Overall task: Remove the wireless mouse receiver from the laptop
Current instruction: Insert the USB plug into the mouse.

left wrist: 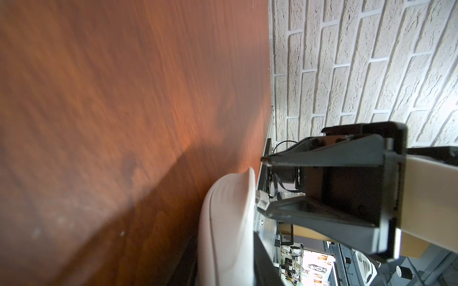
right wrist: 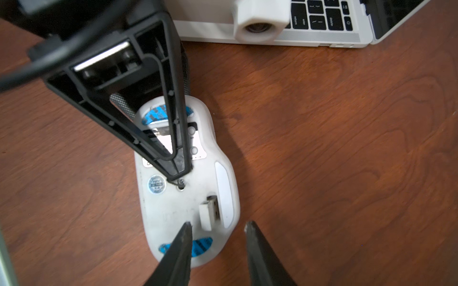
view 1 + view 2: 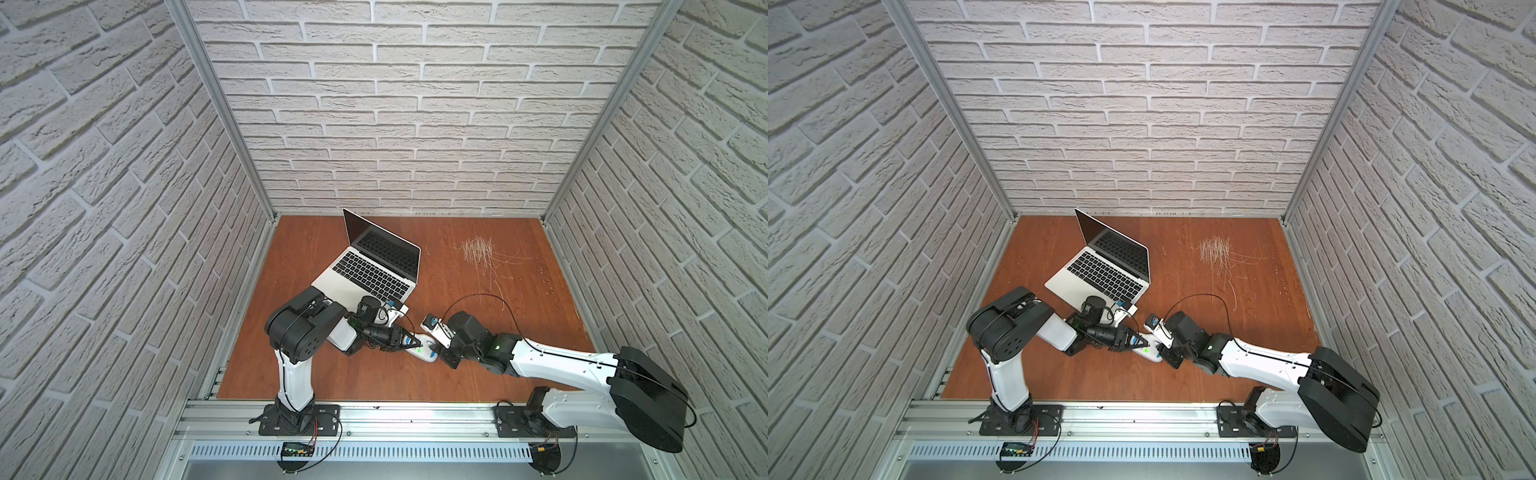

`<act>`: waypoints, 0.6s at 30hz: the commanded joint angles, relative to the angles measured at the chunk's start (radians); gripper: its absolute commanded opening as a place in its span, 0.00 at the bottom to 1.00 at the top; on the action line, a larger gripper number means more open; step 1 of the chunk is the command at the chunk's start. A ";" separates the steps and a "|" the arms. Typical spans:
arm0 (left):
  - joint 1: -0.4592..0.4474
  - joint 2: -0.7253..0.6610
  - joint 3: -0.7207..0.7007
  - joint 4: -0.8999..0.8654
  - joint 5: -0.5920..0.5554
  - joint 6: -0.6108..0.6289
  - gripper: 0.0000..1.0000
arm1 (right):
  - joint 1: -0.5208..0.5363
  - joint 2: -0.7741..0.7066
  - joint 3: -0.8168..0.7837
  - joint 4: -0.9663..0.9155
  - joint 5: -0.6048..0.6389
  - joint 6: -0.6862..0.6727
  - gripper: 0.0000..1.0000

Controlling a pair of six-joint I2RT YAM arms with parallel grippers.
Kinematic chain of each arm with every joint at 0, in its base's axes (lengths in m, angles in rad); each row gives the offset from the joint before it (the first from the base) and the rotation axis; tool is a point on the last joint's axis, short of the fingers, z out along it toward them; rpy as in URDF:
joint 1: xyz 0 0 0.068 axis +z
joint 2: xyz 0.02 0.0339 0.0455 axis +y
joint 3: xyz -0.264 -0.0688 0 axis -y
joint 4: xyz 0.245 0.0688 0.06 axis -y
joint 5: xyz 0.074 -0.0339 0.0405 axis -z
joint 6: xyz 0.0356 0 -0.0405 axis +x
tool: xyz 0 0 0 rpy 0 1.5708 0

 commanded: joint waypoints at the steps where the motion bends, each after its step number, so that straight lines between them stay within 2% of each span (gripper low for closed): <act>1: 0.000 0.066 -0.032 -0.171 -0.111 0.016 0.00 | 0.008 -0.014 -0.008 0.051 -0.018 -0.032 0.39; 6: 0.001 0.070 -0.031 -0.169 -0.110 0.017 0.00 | 0.009 0.002 -0.001 0.055 -0.017 -0.038 0.37; 18: 0.001 0.073 -0.033 -0.165 -0.107 0.016 0.00 | 0.008 0.028 0.019 0.046 -0.010 -0.043 0.22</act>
